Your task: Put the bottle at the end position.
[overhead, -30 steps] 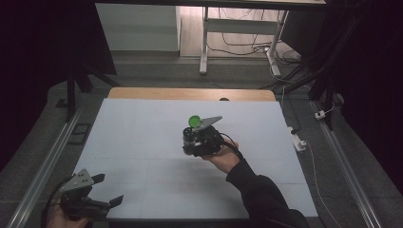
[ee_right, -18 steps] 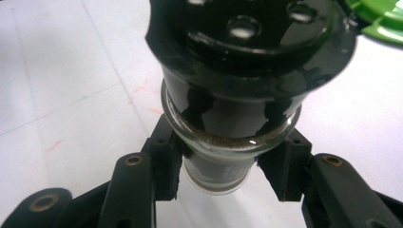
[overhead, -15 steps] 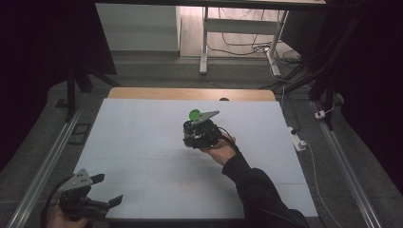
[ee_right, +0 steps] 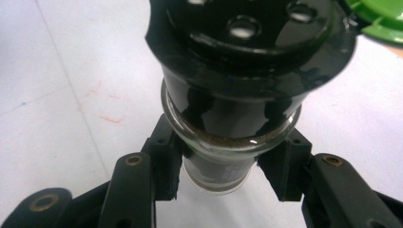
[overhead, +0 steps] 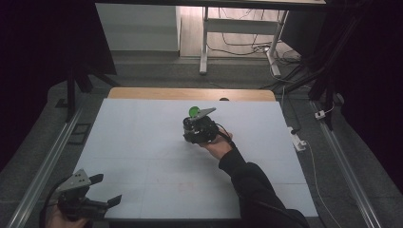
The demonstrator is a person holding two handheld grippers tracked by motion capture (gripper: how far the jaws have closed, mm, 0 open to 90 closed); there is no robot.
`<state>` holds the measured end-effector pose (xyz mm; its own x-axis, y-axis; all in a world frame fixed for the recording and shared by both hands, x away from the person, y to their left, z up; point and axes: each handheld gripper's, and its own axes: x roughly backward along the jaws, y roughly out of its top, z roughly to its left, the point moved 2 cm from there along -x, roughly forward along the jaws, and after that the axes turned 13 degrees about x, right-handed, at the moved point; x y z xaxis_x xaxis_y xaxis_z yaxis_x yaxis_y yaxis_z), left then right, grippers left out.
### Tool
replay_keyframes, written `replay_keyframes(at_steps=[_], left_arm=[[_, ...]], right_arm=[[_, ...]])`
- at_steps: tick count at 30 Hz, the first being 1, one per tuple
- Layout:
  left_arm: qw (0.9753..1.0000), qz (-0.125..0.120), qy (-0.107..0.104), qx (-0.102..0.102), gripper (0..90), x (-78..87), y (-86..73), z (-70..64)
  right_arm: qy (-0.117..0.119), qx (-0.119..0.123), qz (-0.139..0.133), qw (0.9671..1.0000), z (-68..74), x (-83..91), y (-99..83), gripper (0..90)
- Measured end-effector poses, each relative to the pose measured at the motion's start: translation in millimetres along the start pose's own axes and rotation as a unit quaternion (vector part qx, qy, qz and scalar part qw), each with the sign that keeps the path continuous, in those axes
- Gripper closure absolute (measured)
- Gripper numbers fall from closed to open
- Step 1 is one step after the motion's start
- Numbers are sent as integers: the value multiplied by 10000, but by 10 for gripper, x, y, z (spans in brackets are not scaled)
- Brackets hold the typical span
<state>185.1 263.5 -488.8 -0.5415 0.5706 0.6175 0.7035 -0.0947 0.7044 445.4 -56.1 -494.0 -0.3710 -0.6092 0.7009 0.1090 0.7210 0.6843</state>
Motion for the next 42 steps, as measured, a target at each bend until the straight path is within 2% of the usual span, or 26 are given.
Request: replay_keyframes(at_steps=[2,10,20,28,37,40,41,42], left_arm=[[10000,-6,-6,3,0,1,-1,1],[10000,9,-21,-1,0,-1,1,3],[10000,2,-58,17,0,4,0,7],[10000,-2,-77,21,0,5,-1,10],[9999,-4,-100,40,0,6,-1,14],[9999,-5,-107,46,0,6,-1,16],[9999,-5,-109,48,0,6,-1,17],[9999,-3,-108,47,0,6,-1,17]], right_arm=[[-27,55,24,10000,-21,-32,-14,530],[-50,-41,73,10000,-62,-131,-90,530],[41,-87,39,9999,-56,-199,-118,529],[55,64,137,9999,-33,-236,-157,529],[54,58,24,10000,-27,-234,-205,524],[63,-14,37,10000,-28,-234,-203,509],[36,-22,44,10000,-26,-244,-202,443],[1,-26,60,10000,-25,-245,-203,419]])
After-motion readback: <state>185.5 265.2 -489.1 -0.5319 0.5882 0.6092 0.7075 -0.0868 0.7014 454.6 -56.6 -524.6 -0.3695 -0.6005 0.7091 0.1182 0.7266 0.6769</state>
